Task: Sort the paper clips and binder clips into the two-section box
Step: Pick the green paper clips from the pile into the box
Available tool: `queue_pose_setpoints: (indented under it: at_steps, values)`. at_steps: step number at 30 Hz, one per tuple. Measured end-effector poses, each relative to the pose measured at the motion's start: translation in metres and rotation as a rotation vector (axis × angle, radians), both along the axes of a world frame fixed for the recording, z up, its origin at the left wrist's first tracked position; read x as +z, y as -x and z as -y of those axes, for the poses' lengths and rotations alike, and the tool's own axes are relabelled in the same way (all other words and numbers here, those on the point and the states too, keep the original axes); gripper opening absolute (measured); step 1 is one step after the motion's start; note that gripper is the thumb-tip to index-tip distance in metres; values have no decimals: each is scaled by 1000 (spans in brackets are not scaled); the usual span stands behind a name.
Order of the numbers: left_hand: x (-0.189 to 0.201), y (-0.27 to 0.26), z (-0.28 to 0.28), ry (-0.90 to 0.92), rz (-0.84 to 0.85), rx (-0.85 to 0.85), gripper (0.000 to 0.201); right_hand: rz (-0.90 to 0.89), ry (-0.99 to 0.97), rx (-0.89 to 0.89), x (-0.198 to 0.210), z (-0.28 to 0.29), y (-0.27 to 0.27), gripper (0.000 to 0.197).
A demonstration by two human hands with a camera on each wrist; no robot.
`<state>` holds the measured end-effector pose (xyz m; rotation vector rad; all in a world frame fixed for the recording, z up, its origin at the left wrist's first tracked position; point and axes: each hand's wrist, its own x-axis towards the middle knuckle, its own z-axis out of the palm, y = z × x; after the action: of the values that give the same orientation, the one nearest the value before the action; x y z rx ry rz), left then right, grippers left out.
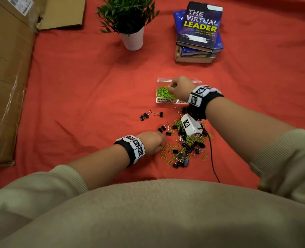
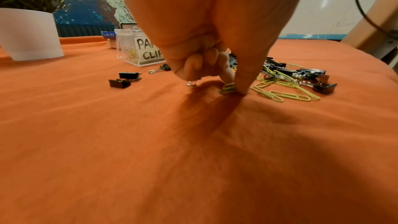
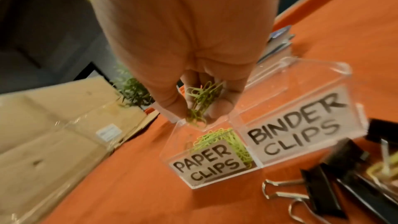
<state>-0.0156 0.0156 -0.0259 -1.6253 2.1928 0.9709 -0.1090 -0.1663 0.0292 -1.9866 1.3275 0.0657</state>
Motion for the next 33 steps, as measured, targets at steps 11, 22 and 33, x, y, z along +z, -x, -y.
queue_pose_setpoints:
  at_steps: [11,22,33]
  values:
    - [2,10,0,-28,160,-56,35,-13,137,110,-5,-5,-5,36]
    - [6,11,4,-8,73,-27,30,-181,-40,546,-35,-99,64,14]
    - [43,-11,127,292,-184,466,6,-271,140,700,-54,-120,87,21]
